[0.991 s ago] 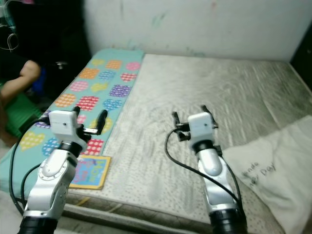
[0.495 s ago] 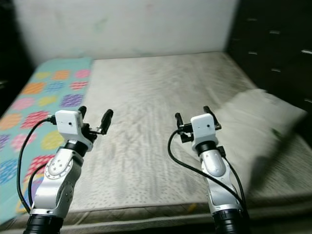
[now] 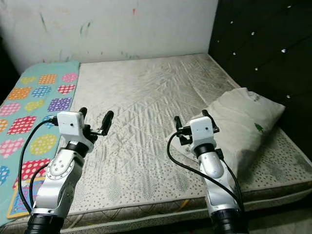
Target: Clean up the room
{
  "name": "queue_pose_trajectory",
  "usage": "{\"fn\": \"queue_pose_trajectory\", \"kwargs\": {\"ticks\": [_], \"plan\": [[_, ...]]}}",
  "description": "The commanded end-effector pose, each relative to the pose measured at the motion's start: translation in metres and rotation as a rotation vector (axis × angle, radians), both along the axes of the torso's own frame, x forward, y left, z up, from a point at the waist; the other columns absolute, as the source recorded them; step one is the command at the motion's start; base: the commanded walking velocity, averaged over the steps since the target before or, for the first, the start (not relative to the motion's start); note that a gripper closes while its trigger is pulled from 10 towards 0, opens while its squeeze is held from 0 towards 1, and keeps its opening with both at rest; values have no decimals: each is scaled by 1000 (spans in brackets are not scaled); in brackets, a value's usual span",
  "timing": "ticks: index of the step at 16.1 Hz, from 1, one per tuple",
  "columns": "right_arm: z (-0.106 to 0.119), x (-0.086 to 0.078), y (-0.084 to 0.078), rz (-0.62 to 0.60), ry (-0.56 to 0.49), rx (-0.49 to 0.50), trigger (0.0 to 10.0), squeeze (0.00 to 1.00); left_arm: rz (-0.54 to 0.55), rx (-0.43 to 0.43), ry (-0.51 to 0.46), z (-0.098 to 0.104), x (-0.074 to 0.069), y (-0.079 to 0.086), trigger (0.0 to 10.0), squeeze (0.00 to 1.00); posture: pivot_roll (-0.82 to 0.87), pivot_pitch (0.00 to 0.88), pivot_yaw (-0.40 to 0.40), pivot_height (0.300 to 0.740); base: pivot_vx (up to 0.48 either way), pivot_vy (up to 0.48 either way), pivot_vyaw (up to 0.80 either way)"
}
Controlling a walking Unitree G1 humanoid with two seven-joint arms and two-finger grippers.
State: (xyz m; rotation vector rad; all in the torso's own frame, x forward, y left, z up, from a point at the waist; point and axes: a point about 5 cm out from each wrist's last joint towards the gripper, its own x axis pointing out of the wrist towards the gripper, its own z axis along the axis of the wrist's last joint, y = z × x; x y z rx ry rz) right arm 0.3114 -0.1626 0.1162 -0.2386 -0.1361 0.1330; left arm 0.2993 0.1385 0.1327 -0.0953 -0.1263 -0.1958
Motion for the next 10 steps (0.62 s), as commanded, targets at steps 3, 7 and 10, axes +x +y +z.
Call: {"fn": "queue_pose_trajectory", "kwargs": {"ticks": [3,7,10], "plan": [[7,6,3,3,-33,8,10000,0,12,16,-15,4,4,3,10000,0,-88,0,62,740,0,-240,0],[8,7,4,1,-42,12,10000,0,10,17,-20,5,4,2,10000,0,-91,0,64,740,0,-243,0],[8,6,3,1,-44,12,10000,0,10,15,-19,5,5,2,10000,0,-93,0,63,740,0,-240,0]]}}
